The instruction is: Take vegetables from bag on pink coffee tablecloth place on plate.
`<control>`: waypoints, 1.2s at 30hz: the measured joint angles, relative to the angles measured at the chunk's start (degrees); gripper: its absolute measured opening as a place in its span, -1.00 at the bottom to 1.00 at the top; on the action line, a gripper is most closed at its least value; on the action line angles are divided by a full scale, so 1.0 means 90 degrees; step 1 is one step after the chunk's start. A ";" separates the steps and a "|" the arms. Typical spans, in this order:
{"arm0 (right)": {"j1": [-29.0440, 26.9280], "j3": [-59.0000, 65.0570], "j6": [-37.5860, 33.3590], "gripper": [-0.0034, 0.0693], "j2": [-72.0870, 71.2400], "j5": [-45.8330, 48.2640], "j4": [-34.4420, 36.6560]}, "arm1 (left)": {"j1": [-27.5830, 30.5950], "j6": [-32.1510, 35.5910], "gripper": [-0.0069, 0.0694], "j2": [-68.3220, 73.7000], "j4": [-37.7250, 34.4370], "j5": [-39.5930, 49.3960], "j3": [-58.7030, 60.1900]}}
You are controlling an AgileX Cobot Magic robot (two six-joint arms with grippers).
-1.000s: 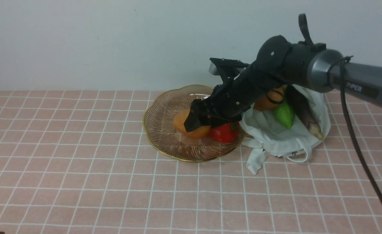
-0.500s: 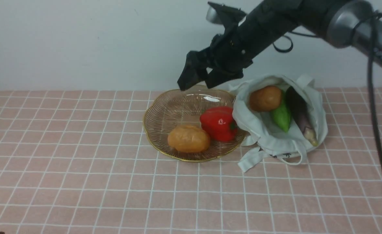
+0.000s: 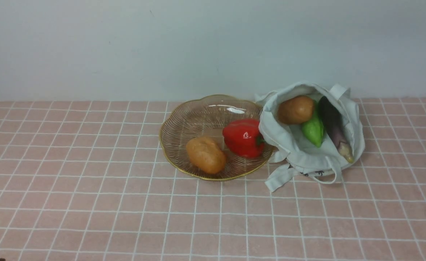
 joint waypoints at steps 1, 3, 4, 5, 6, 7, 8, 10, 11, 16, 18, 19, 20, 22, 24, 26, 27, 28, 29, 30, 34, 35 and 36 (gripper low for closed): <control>0.0000 0.0250 -0.0001 -0.94 -0.0389 0.0005 -0.0109 | 0.0000 0.0000 -0.83 0.0000 0.0000 0.0000 0.0000; 0.0000 0.0537 -0.0001 -0.94 -0.0717 0.0013 -0.0215 | 0.0000 0.0000 -0.83 0.0000 0.0000 0.0000 0.0000; 0.0000 0.0971 0.0013 -0.94 -0.1170 0.0041 -0.0378 | 0.0000 0.0000 -0.83 0.0000 0.0000 0.0000 0.0000; 0.0000 0.1095 0.0019 -0.95 -0.1296 0.0052 -0.0426 | 0.0000 0.0000 -0.83 0.0000 0.0000 0.0000 0.0000; 0.0000 0.1634 0.0049 -0.95 -0.1860 0.0089 -0.0676 | 0.0000 0.0000 -0.83 0.0000 0.0000 0.0000 0.0000; 0.0000 0.2011 0.0123 -0.95 -0.2305 0.0096 -0.0850 | 0.0000 0.0000 -0.83 0.0000 0.0000 0.0000 0.0000; 0.0000 0.2062 0.0138 -0.95 -0.2367 0.0101 -0.0912 | 0.0000 0.0000 -0.83 0.0000 0.0000 0.0000 0.0000; 0.0000 0.2484 0.0317 -0.95 -0.2964 0.0101 -0.1145 | 0.0000 0.0000 -0.83 0.0000 0.0000 0.0000 0.0000; 0.0000 0.2619 0.0406 -0.95 -0.3242 0.0101 -0.1256 | 0.0000 0.0000 -0.83 0.0000 0.0000 0.0000 0.0000; -0.0021 0.3985 0.1079 -0.95 -0.5195 -0.0229 -0.1626 | 0.0000 0.0000 -0.83 0.0000 0.0000 0.0000 0.0000; -0.0025 0.4450 0.1253 -0.95 -0.5750 -0.0597 -0.1619 | 0.0000 0.0000 -0.83 0.0000 0.0000 0.0000 0.0000; -0.0025 0.4976 0.1377 -0.95 -0.6302 -0.0994 -0.1581 | 0.0000 0.0000 -0.83 0.0000 0.0000 0.0000 0.0000; -0.0025 0.5392 0.1434 -0.95 -0.6689 -0.1310 -0.1533 | 0.0000 0.0000 -0.83 0.0000 0.0000 0.0000 0.0000; -0.0025 0.6206 0.1436 -0.95 -0.7350 -0.1948 -0.1383 | 0.0000 0.0000 -0.83 0.0000 0.0000 0.0000 0.0000; -0.0025 0.7339 0.1335 -0.95 -0.8079 -0.2833 -0.1241 | 0.0000 0.0000 -0.83 0.0000 0.0000 0.0000 0.0000; -0.0025 0.7965 0.1267 -0.95 -0.8391 -0.3481 -0.1181 | 0.0000 0.0000 -0.83 0.0000 0.0000 0.0000 0.0000; -0.0025 0.8450 0.1239 -0.95 -0.8599 -0.3860 -0.1141 | 0.0000 0.0000 -0.83 0.0000 0.0000 0.0000 0.0000; -0.0025 0.8523 0.1231 -0.95 -0.8628 -0.4006 -0.1131 | 0.0000 0.0000 -0.83 0.0000 0.0000 0.0000 0.0000; -0.0025 0.9101 0.1216 -0.95 -0.8840 -0.4521 -0.1109 | 0.0000 0.0000 -0.83 0.0000 0.0000 0.0000 0.0000; -0.0025 0.9154 0.1216 -0.95 -0.8856 -0.4638 -0.1109 | 0.0000 0.0000 -0.83 0.0000 0.0000 0.0000 0.0000; -0.0025 0.9786 0.1196 -0.95 -0.8992 -0.5382 -0.1107 | 0.0000 0.0000 -0.83 0.0000 0.0000 0.0000 0.0000; -0.0025 0.9832 0.1196 -0.95 -0.8992 -0.5453 -0.1107 | 0.0000 0.0000 -0.83 0.0000 0.0000 0.0000 0.0000; -0.0025 0.9851 0.1196 -0.95 -0.8992 -0.5479 -0.1107 | 0.0000 0.0000 -0.83 0.0000 0.0000 0.0000 0.0000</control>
